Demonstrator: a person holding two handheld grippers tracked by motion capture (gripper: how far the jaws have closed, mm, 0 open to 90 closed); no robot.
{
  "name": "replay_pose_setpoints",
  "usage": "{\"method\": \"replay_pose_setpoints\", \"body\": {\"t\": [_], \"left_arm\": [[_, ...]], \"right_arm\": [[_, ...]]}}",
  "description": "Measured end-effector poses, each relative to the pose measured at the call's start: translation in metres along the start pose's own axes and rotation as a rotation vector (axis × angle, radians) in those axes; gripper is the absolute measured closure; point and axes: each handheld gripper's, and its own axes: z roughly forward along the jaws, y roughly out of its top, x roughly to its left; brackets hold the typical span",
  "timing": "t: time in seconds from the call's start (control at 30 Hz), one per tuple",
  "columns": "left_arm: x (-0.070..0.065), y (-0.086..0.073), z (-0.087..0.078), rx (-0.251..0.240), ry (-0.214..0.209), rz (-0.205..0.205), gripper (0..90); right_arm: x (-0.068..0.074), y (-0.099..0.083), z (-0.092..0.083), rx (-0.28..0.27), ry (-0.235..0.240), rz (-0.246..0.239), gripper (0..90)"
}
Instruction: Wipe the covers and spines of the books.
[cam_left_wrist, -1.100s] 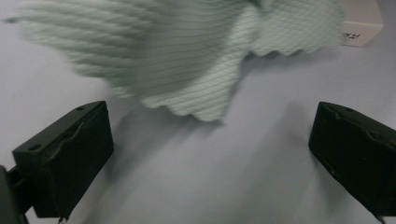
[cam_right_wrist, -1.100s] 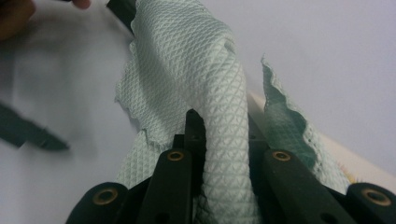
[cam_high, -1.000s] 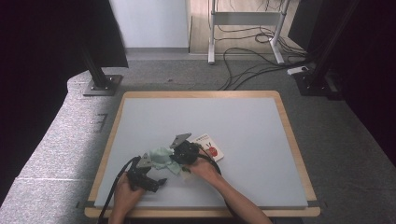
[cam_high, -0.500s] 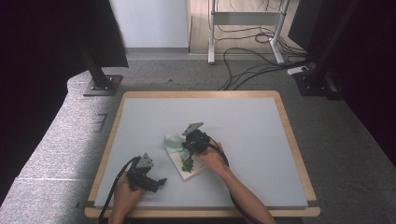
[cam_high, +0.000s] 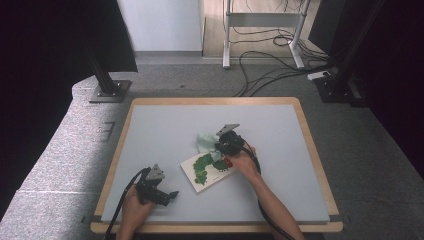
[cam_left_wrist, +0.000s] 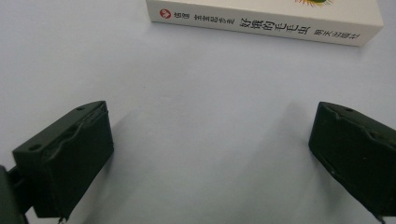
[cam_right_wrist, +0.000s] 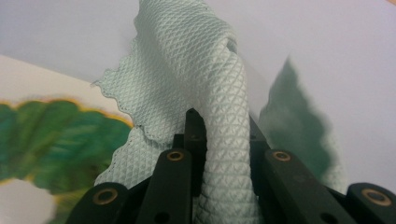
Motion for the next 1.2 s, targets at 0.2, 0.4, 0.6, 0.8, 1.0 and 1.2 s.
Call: {"method": "replay_pose_setpoints", "body": {"t": [0.2, 0.4, 0.6, 0.8, 1.0, 1.2], "left_arm": [[0.000, 0.000, 0.000, 0.000, -0.001, 0.001, 0.0], [0.000, 0.000, 0.000, 0.001, -0.001, 0.001, 0.0], [0.000, 0.000, 0.000, 0.002, 0.000, 0.002, 0.0], [0.000, 0.000, 0.000, 0.002, -0.001, 0.002, 0.0], [0.000, 0.000, 0.000, 0.002, -0.001, 0.002, 0.0], [0.000, 0.000, 0.000, 0.003, 0.000, 0.002, 0.0]], "right_arm": [[-0.013, -0.005, -0.003, 0.007, -0.035, 0.026, 77.8], [-0.013, -0.004, -0.008, -0.002, -0.026, 0.022, 77.7], [-0.014, -0.007, -0.034, -0.032, -0.018, 0.021, 77.5], [-0.016, -0.013, -0.064, -0.058, -0.024, -0.001, 77.5], [-0.019, -0.025, -0.091, -0.064, -0.034, 0.004, 77.5], [-0.023, -0.043, -0.118, -0.072, -0.047, 0.014, 77.3]]}}
